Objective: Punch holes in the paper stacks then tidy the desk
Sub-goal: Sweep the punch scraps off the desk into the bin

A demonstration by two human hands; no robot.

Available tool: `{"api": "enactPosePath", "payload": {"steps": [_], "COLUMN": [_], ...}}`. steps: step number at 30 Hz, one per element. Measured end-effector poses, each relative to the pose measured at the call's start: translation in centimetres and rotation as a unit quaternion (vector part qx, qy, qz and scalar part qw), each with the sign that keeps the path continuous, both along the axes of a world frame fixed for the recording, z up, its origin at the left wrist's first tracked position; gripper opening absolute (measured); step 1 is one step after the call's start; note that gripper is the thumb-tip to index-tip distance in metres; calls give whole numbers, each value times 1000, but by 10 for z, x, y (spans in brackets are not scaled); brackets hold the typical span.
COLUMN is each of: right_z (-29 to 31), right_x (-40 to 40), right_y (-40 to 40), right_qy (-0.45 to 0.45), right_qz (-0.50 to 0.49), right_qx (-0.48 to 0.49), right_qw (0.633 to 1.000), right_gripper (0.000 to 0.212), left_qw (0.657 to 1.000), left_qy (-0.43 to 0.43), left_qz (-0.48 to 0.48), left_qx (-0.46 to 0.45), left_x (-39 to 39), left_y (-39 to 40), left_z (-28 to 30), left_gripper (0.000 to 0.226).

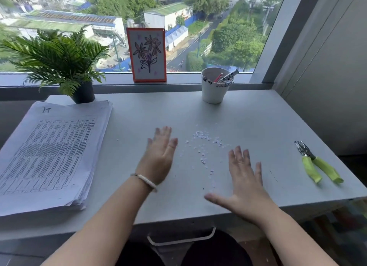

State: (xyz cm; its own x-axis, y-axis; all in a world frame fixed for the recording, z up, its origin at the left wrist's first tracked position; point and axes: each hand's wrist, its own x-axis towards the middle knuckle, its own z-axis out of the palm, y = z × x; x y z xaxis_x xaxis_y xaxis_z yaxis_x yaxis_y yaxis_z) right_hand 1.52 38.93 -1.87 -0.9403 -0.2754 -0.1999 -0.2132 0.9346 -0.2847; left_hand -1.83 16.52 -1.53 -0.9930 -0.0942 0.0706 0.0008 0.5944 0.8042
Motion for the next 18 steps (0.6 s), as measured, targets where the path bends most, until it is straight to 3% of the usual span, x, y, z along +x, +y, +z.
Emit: {"api": "enactPosePath", "payload": {"steps": [2,5,8,11,14,18], "right_z": [-7,-14,-19,-22,-20,-8], "right_x": [6,-4,-30,-63,-95,-114], "right_y": [-1,-21,-54,-84,-95,-83], "right_qy": [-22,0,22,36,42,66], "right_qz": [-1,-1,25,35,12,-4], "right_qx": [58,73,70,65,63,30], "right_qw": [998,997,997,997,997,997], "right_gripper": [128,132,134,129,115,100], "left_qw": [996,979,949,929,918,912], "left_qy": [7,-95,-146,-157,-162,-167], "left_qz": [67,127,132,134,107,79], "left_qx": [-51,-129,-248,-307,-346,-365], "left_x": [14,33,37,31,27,24], "left_y": [-32,-60,-59,-43,-21,13], "left_z": [-5,-21,-36,-35,-36,-35], "left_gripper": [51,60,68,75,92,85]}}
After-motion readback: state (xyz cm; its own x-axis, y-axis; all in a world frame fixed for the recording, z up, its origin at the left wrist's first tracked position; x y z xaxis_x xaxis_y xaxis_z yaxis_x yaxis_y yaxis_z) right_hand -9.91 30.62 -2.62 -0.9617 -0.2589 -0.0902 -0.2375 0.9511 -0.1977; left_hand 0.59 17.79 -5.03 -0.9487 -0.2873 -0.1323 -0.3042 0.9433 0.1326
